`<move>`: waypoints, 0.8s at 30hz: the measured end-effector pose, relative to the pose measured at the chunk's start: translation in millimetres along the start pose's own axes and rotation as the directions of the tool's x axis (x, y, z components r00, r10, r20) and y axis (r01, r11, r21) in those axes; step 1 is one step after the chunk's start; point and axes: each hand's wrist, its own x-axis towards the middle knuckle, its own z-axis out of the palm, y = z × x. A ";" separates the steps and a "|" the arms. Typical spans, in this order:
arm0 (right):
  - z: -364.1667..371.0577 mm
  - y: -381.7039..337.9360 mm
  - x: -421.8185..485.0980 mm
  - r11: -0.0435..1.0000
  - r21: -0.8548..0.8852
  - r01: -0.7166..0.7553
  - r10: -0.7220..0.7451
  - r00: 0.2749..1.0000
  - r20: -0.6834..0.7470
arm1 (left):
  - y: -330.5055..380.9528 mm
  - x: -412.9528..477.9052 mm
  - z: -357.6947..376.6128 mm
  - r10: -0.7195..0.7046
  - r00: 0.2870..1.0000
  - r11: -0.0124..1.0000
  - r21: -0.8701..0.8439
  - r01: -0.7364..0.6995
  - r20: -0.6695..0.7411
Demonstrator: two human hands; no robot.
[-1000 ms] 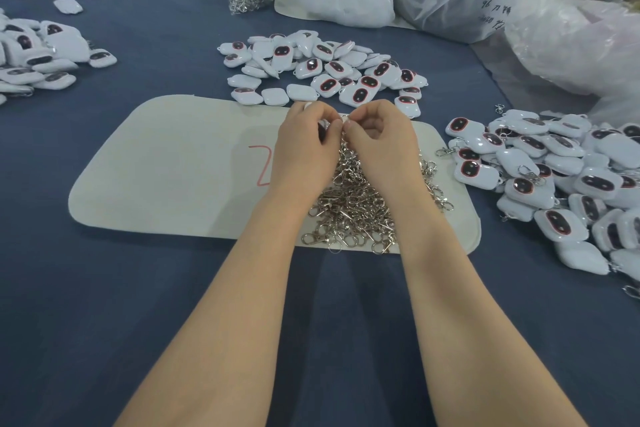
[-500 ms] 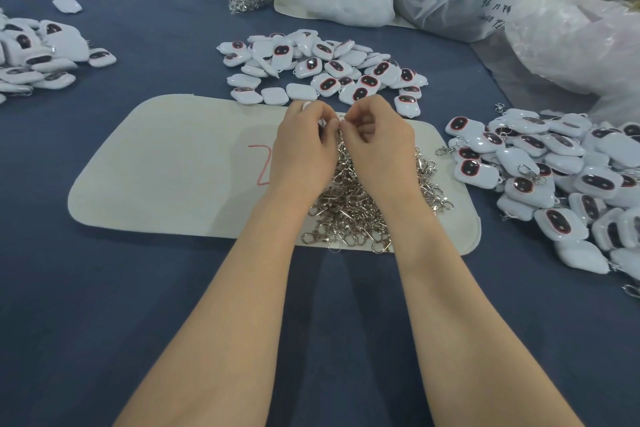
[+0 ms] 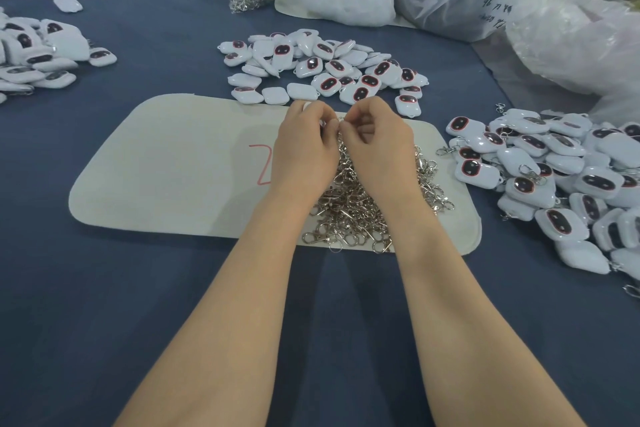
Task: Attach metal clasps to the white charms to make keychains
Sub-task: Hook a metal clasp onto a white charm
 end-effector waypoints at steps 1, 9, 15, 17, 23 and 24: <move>0.0 0.3 -0.3 1.000 -0.012 0.015 -0.015 1.000 0.008 | 0.2 -0.1 -0.3 -0.001 1.000 1.000 0.004 0.001 0.001; 0.9 3.1 -1.4 0.987 -0.102 0.126 -0.119 0.991 0.063 | -2.6 0.2 -0.2 -0.036 0.999 0.999 -0.005 0.036 0.005; 0.5 5.9 -1.1 0.992 -0.099 0.074 -0.072 0.997 0.021 | -2.2 -0.8 0.2 -0.038 0.998 0.995 -0.088 0.041 0.041; 0.7 7.6 -0.5 0.993 -0.111 0.049 -0.049 0.999 0.005 | 1.2 -1.9 -1.5 -0.052 0.999 0.982 -0.182 0.054 0.016; 0.1 11.8 1.0 0.988 -0.151 -0.018 0.015 1.000 -0.021 | 6.8 -2.1 -2.4 -0.186 0.972 0.917 -0.331 0.224 0.143; 0.1 11.7 1.2 0.987 -0.159 -0.021 0.018 1.000 -0.024 | 6.9 -2.0 -2.7 -0.192 0.968 0.908 -0.343 0.238 0.164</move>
